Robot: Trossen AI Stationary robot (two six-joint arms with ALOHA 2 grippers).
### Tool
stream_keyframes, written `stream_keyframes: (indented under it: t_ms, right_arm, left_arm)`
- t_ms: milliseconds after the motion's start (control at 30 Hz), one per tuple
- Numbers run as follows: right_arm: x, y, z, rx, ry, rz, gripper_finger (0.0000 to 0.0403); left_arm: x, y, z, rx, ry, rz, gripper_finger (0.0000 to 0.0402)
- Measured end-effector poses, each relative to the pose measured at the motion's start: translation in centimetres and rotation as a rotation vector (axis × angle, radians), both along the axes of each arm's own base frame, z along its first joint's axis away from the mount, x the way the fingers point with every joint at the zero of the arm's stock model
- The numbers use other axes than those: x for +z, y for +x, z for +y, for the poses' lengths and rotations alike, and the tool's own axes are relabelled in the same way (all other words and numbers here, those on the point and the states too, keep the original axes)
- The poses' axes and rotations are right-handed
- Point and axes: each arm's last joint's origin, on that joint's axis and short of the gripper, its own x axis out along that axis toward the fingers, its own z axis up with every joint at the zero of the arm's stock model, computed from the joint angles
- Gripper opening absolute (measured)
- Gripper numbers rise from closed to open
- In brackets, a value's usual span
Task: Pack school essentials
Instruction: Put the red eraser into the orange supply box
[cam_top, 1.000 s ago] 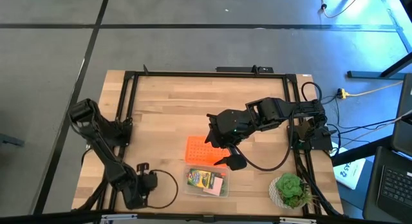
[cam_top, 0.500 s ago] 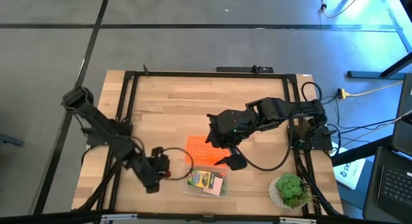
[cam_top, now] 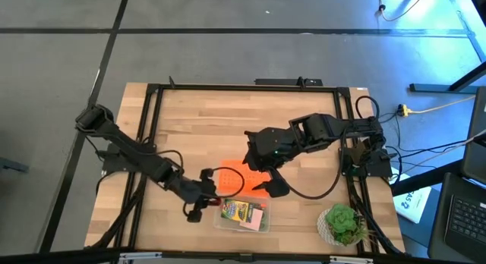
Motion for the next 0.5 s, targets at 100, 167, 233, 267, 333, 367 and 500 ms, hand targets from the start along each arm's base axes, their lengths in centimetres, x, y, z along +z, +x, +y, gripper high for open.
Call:
stream_keyframes:
  t_ms: [100, 167, 233, 267, 333, 367, 500]
  right_arm:
    - [0.0, 0.1, -0.3, -0.015, -0.012, -0.003, 0.0399]
    - [0.0, 0.1, -0.4, -0.018, -0.012, -0.002, 0.0399]
    - [0.0, 0.1, -0.5, -0.02, -0.012, -0.002, 0.0399]
    - [0.0, 0.1, -0.5, -0.021, -0.012, -0.002, 0.0399]
    - [0.0, 0.1, -0.5, -0.021, -0.012, -0.002, 0.0399]
    - [0.0, 0.1, -0.4, -0.02, -0.012, -0.002, 0.0399]
    - [0.0, 0.1, -0.4, -0.02, -0.012, -0.002, 0.0399]
  left_arm:
    - [-1.0, 1.1, -0.6, -0.009, -0.025, -0.021, 0.0063]
    - [-1.6, 1.9, -1.2, -0.029, -0.046, -0.054, 0.0063]
    - [-2.2, 2.6, -1.8, -0.046, -0.061, -0.09, 0.0063]
    - [-2.5, 2.8, -2.1, -0.05, -0.068, -0.105, 0.0063]
    - [-2.9, 3.3, -2.5, -0.053, -0.082, -0.129, 0.0063]
    - [-3.2, 3.4, -2.7, -0.058, -0.086, -0.133, 0.0063]
    - [-4.2, 3.4, -3.7, -0.082, -0.089, -0.132, 0.0063]
